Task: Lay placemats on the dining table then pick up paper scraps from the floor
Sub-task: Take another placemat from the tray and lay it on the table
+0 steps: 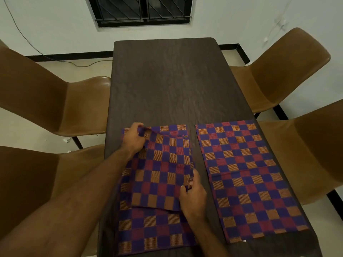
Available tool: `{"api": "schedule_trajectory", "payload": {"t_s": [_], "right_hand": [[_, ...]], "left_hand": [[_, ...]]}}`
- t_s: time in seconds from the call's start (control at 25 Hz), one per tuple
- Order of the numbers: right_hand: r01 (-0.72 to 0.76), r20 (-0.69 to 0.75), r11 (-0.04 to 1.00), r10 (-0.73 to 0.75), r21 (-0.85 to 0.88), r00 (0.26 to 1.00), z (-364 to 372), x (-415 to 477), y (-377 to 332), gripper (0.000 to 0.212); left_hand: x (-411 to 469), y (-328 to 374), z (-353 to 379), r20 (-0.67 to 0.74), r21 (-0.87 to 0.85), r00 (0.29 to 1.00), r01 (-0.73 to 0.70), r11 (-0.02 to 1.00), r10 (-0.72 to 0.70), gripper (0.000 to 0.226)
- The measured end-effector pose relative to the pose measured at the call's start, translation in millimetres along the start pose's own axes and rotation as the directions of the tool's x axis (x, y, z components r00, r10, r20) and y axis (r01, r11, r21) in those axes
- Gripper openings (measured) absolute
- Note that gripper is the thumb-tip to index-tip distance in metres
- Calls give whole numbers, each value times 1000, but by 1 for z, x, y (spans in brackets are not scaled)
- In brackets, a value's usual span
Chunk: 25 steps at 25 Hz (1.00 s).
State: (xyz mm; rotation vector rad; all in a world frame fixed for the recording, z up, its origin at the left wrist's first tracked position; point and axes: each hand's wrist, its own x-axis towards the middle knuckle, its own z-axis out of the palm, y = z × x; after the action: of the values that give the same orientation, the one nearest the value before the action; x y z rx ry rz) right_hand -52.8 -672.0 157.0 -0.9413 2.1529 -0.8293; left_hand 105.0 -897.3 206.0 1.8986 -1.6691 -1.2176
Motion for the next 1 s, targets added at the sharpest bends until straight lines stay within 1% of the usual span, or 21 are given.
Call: {"api": "schedule_trajectory", "payload": {"t_s": [0.08,0.16,0.2,0.24,0.32,0.4,0.44,0.48,0.52,0.6,0.68,0.76,0.84,0.92,0.96,1.0], "right_hand": [[-58,52,998,56,36,997,10,-21,-7,71],[-88,99,993,80,83,992,24,-42,-15,68],[-95,127,987,79,130,989,32,-53,-18,64],[-109,162,976,78,189,984,42,-63,-24,59],[-189,235,931,117,313,965,62,-77,-35,46],[-272,288,875,162,400,944,82,-81,-44,32],[-263,301,882,147,392,942,89,-81,-47,30],[-233,315,909,121,347,941,94,-79,-48,30],[-194,329,939,95,285,940,94,-76,-50,32],[-86,313,981,28,173,949,86,-67,-46,35],[41,264,997,-58,69,963,68,-54,-34,35],[142,210,990,-139,2,968,47,-35,-17,35],[253,180,965,-237,-70,954,25,-17,-2,36],[409,171,895,-381,-180,909,8,2,11,38],[475,186,839,-439,-265,879,0,11,15,40],[526,215,774,-480,-352,850,-7,21,16,43]], "left_hand": [[10,27,-1,2,171,995,-94,981,95,32],[19,51,4,77,354,981,-193,915,177,10],[21,62,9,130,426,970,-242,872,206,7],[23,69,16,185,476,955,-293,829,231,12],[28,80,36,295,522,918,-388,760,267,21],[29,86,57,374,534,879,-465,706,296,18],[29,87,67,400,538,865,-490,686,304,11],[28,86,75,419,548,854,-508,665,307,13],[28,84,81,423,571,851,-517,638,311,24],[27,72,83,383,594,854,-519,615,351,49],[23,52,76,316,582,869,-494,646,380,67],[12,29,65,244,548,884,-464,695,398,73],[-10,7,53,163,510,892,-442,738,422,67],[-38,-16,43,105,465,889,-439,769,445,49],[-54,-27,40,113,452,884,-452,769,453,39],[-69,-39,37,153,445,872,-481,755,465,32]]}}
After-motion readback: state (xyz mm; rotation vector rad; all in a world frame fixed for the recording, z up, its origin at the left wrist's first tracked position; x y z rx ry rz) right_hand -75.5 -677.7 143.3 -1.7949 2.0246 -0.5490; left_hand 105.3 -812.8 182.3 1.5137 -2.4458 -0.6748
